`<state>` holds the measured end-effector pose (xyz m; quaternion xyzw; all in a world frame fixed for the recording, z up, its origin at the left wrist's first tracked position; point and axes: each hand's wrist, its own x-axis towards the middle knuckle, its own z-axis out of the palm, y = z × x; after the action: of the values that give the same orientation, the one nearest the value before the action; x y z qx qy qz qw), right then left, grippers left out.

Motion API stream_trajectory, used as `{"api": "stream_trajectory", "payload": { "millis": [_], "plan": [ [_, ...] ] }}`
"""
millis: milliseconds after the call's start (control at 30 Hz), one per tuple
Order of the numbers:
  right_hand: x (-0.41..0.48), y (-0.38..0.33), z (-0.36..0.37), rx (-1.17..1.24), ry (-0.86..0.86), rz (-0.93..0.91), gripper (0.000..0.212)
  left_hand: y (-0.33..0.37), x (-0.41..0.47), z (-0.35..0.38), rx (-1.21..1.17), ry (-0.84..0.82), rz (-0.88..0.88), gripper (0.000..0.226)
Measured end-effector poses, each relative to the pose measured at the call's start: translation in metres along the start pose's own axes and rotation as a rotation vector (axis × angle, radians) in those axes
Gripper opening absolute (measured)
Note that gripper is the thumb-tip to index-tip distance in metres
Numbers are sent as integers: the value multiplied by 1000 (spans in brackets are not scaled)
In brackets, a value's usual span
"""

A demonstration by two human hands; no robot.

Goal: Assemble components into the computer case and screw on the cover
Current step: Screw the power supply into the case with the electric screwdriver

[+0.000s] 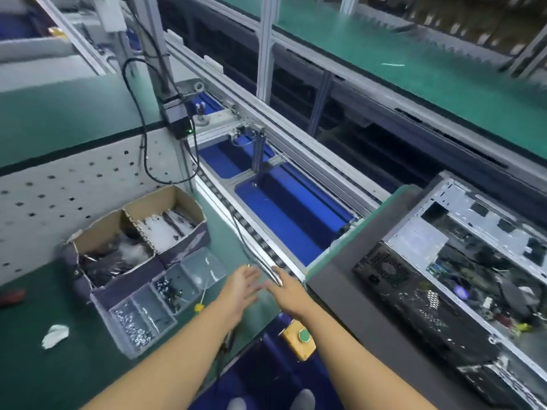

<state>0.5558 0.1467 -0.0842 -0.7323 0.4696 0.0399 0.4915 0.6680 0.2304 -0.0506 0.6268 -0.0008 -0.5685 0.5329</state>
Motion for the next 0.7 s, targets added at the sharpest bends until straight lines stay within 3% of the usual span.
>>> {"api": "stream_trajectory", "payload": {
  "millis": [100,200,300,533,700],
  "plan": [
    [15,4,32,-6,-95,108,56,-9,4,-45,191,165,32,19],
    [28,3,62,0,-120,205,51,-20,0,-82,233,287,39,18],
    [39,-8,86,-6,-91,193,28,-29,-5,-104,230,346,8,25],
    [48,-26,128,-23,19,347,97,-43,4,-124,248,422,-30,28],
    [53,-23,133,-20,34,372,92,-48,11,-123,241,389,-52,25]
  ]
}}
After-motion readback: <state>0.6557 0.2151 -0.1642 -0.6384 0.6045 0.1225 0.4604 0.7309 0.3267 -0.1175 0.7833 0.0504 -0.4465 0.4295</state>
